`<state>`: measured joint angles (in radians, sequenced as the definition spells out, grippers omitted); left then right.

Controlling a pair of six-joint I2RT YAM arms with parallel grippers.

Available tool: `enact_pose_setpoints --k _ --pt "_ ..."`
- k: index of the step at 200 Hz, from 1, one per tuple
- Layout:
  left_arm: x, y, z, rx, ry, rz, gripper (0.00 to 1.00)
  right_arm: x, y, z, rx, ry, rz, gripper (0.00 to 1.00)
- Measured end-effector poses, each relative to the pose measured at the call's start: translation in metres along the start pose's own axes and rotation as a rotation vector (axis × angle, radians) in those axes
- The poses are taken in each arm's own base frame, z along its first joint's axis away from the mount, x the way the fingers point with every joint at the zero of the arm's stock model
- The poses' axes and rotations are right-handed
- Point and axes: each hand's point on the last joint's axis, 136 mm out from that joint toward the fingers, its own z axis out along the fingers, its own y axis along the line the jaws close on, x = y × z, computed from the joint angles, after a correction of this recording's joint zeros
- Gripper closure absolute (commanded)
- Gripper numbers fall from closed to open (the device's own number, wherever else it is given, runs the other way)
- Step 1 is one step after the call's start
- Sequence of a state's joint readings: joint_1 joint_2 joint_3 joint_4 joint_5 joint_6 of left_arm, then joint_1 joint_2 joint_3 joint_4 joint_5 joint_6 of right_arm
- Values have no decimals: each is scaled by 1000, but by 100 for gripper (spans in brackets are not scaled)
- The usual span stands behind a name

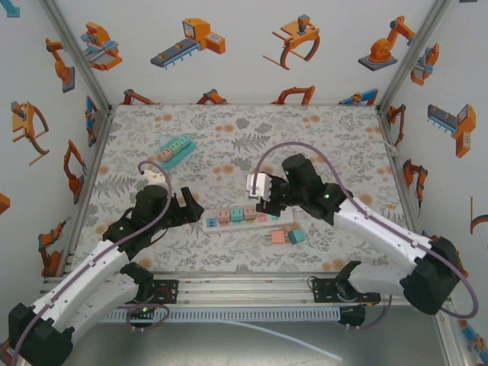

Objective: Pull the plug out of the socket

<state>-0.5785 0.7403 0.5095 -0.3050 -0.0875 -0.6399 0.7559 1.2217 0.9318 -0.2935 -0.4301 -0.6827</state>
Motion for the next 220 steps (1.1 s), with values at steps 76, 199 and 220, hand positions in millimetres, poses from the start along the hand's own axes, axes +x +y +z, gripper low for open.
enact_pose_setpoints --k 76,199,220 --pt "15 5 16 -6 91 -127 18 41 23 62 -241 94 26 43" --pt "48 22 52 -126 244 -138 37 73 36 97 -320 164 65 74" --pt "51 20 56 -133 262 -131 38 73 36 97 -320 165 65 76"
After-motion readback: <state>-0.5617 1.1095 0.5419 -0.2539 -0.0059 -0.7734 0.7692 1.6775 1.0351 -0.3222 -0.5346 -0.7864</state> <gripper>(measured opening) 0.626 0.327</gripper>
